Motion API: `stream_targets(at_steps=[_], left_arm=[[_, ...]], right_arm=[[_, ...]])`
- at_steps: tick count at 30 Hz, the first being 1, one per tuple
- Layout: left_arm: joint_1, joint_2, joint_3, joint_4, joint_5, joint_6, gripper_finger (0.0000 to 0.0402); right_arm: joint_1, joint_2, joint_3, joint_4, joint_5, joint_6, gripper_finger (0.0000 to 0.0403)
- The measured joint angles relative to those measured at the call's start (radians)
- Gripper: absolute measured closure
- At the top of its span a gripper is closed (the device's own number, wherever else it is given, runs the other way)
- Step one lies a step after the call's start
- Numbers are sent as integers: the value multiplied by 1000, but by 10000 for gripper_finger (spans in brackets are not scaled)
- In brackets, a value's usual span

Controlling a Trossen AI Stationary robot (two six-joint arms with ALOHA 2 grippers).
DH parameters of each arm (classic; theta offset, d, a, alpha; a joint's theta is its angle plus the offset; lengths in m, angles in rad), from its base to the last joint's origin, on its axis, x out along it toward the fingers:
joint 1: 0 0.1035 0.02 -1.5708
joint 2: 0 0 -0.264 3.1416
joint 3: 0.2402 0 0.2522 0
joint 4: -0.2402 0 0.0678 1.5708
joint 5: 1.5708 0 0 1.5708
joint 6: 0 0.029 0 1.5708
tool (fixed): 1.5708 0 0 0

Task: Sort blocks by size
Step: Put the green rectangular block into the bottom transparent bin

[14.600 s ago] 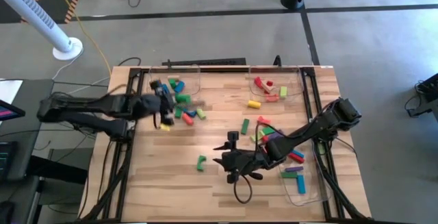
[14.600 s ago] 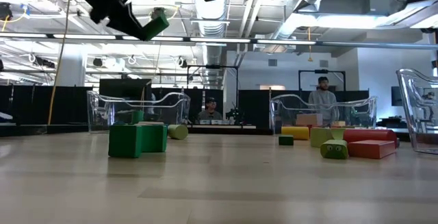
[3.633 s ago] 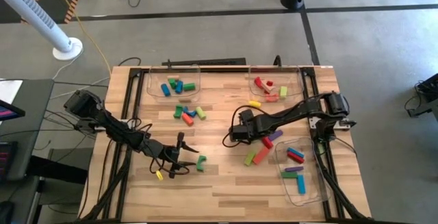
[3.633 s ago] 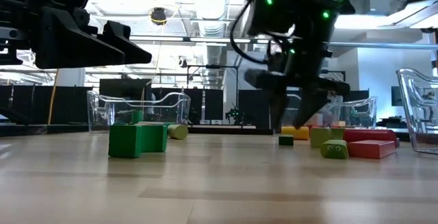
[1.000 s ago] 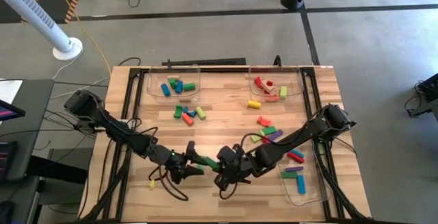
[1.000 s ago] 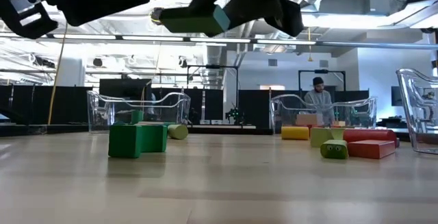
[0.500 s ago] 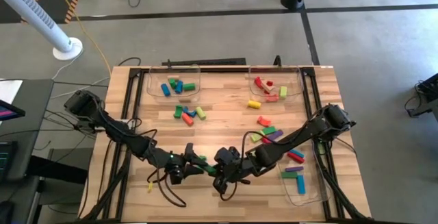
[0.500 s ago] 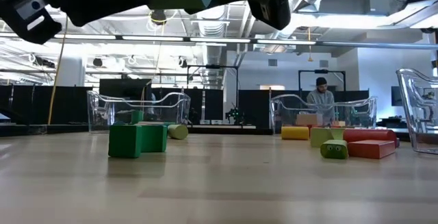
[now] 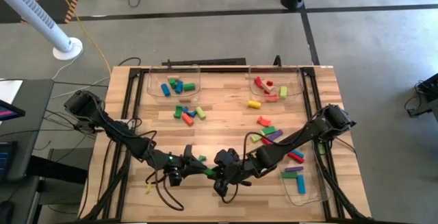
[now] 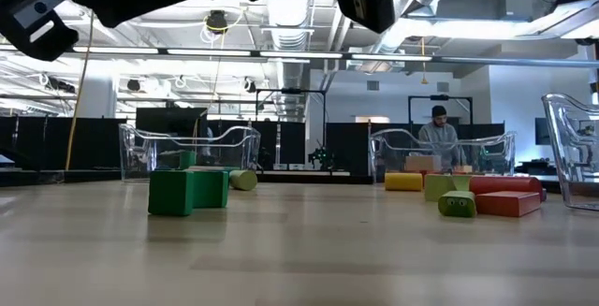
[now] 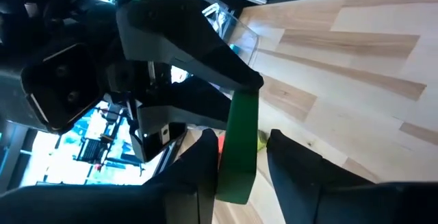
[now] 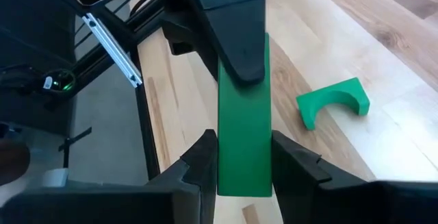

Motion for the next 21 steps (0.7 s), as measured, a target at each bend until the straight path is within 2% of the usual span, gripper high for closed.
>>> stream_targets(at_steps=[13, 21], left_arm=[[0, 0, 0, -6, 2, 0, 342], [-1, 0, 0, -5, 19, -7, 345]], right_arm=[[0, 0, 0, -2, 0, 5, 269], [0, 0, 0, -3, -3, -5, 257]])
